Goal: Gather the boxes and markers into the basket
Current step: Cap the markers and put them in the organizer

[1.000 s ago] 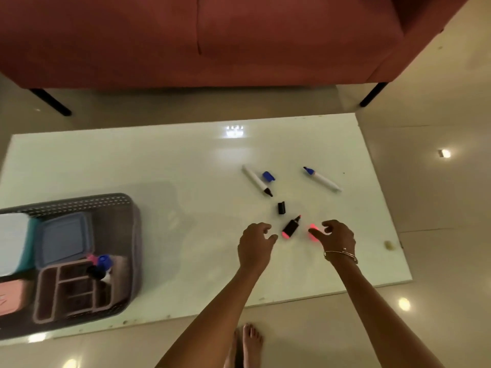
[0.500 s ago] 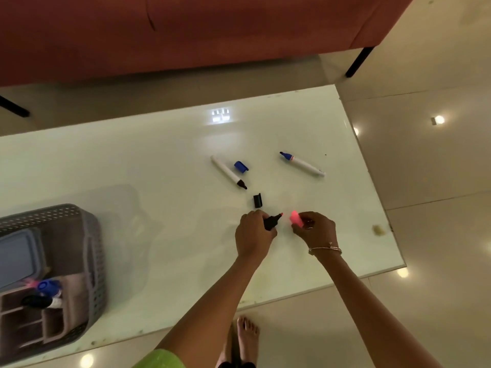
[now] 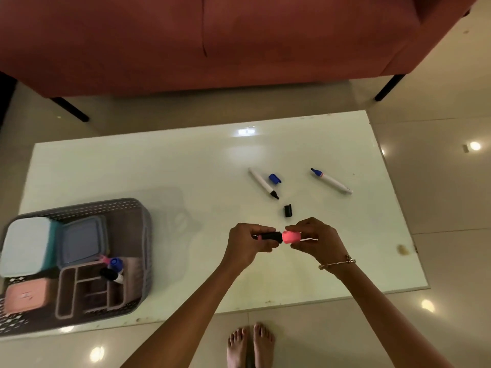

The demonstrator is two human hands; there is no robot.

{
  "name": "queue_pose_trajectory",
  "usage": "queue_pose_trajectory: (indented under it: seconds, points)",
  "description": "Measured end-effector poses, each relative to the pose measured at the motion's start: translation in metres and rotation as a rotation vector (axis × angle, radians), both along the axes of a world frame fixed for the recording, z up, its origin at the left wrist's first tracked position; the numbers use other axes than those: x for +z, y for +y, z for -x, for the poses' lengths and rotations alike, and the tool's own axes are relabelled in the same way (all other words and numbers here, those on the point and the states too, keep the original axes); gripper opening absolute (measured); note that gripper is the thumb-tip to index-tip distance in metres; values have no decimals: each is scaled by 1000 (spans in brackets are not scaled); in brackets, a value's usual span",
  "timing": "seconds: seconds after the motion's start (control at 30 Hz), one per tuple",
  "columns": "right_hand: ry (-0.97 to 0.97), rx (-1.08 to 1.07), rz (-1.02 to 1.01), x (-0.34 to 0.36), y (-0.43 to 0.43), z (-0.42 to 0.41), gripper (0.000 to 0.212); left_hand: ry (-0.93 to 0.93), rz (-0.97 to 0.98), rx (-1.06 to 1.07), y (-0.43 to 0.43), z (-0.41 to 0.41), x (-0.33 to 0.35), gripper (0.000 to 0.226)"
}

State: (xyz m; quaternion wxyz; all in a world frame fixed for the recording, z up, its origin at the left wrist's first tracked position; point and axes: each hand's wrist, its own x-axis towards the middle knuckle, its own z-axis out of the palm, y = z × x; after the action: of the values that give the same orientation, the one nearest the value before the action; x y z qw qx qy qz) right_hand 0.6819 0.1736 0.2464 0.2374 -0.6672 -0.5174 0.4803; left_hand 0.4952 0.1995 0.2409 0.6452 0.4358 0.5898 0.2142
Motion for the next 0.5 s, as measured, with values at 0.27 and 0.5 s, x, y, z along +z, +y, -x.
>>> queue_pose_trajectory:
  seconds: [0.27,0.5]
  points:
    - [-134,48,-136,14,3,18,39,-3,-11,96,-12,33,12,33]
    - [-147,104,-110,16,-1,36,39,-90,6,172,-22,53,22,32]
